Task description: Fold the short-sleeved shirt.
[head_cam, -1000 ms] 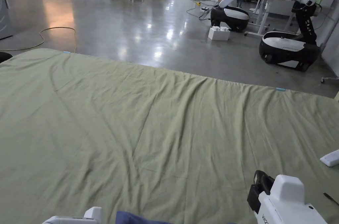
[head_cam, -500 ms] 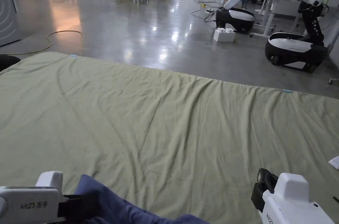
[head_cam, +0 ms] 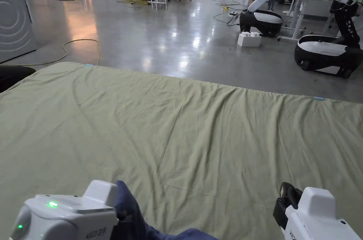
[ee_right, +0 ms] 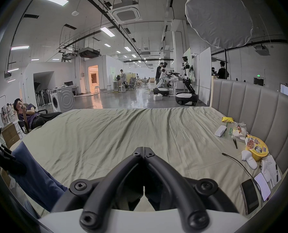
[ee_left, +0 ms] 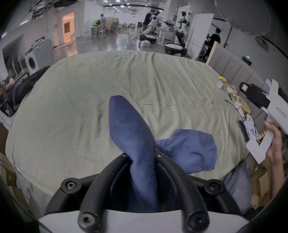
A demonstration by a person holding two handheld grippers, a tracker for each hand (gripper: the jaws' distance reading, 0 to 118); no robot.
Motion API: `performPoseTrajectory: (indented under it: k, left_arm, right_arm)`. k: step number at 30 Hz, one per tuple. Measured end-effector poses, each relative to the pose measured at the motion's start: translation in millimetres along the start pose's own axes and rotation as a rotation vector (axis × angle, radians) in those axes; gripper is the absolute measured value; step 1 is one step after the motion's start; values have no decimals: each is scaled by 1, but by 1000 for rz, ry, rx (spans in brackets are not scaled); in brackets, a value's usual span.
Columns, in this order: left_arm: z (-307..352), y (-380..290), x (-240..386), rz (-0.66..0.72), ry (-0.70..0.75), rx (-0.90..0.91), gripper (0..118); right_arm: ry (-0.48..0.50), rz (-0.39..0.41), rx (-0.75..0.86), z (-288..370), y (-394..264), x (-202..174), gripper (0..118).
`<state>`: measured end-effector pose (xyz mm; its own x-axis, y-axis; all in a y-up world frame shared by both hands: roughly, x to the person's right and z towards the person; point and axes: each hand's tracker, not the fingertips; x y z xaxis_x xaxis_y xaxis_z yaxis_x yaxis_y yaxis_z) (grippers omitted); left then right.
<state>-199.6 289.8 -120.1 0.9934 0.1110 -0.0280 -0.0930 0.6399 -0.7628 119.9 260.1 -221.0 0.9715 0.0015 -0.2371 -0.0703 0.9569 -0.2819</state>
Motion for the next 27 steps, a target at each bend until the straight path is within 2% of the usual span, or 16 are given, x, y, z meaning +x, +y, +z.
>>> performPoseTrajectory:
  k: [9,17,20,23,25,27]
  left_arm:
    - [-25,-2,82,-45,-114,-16,17]
    - [-93,-14,144,-48,-203,-116,18]
    - [-120,-23,161,-46,-182,-177,18]
    - [-136,-34,168,-54,-163,-181,28]
    - [-139,-34,164,-12,-185,-186,49]
    - [-130,-30,155,64,-268,-174,60]
  right_arm:
    - [-12,-17,-13,5,-8,9,0]
    - [-36,-35,-14,11,-12,23,0]
    - [-46,-36,-14,14,-12,28,0]
    - [-58,-35,-11,16,-12,33,0]
    - [-59,-36,-12,17,-13,37,0]
    - [-65,-35,-13,19,-13,40,0]
